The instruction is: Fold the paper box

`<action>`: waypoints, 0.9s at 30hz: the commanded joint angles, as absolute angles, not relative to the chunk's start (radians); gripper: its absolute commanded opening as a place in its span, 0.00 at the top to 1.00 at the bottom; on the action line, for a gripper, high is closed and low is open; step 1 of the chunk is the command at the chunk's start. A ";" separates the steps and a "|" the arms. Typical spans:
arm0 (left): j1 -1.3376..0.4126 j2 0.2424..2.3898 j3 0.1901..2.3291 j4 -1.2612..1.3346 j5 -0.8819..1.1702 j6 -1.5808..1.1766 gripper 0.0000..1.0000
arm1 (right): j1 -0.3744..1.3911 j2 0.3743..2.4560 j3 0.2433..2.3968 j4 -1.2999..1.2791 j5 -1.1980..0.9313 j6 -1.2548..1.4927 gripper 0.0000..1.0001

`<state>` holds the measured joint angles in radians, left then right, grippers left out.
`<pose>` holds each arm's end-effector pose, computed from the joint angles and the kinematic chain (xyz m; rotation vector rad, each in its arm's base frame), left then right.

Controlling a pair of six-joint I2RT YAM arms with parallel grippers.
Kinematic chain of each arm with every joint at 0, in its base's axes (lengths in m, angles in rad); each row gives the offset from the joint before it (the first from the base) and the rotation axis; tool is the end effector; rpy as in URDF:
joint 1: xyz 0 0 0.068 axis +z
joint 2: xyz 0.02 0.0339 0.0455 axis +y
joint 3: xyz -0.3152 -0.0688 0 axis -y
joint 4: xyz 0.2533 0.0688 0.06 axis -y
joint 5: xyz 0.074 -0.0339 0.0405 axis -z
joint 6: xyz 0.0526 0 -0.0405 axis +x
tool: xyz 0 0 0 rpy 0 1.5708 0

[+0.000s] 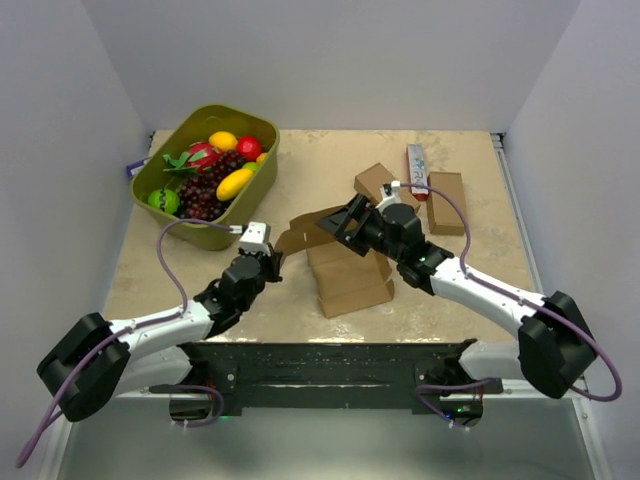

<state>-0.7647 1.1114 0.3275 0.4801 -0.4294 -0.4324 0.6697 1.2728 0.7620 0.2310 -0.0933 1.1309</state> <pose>0.1726 -0.1353 0.2232 0.0137 1.8683 -0.4311 0.2315 0.1896 0.3084 0.4028 2.0344 1.2832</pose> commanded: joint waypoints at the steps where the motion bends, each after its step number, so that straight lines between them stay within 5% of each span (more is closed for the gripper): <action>1: -0.759 1.074 0.282 0.623 -0.385 -0.373 1.00 | 0.641 1.310 0.758 0.357 -0.009 1.235 0.14; 19: -0.759 1.014 0.178 0.715 -0.285 -0.261 1.00 | 0.517 1.443 0.742 0.422 0.018 1.249 0.18; 27: -0.759 1.012 0.187 0.667 -0.316 -0.278 1.00 | 0.514 1.437 0.692 0.425 0.046 1.209 0.44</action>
<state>-0.7647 1.0210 0.1814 0.6342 -0.2951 -0.2771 0.5163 1.4616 0.7044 0.3904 -0.0093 1.2465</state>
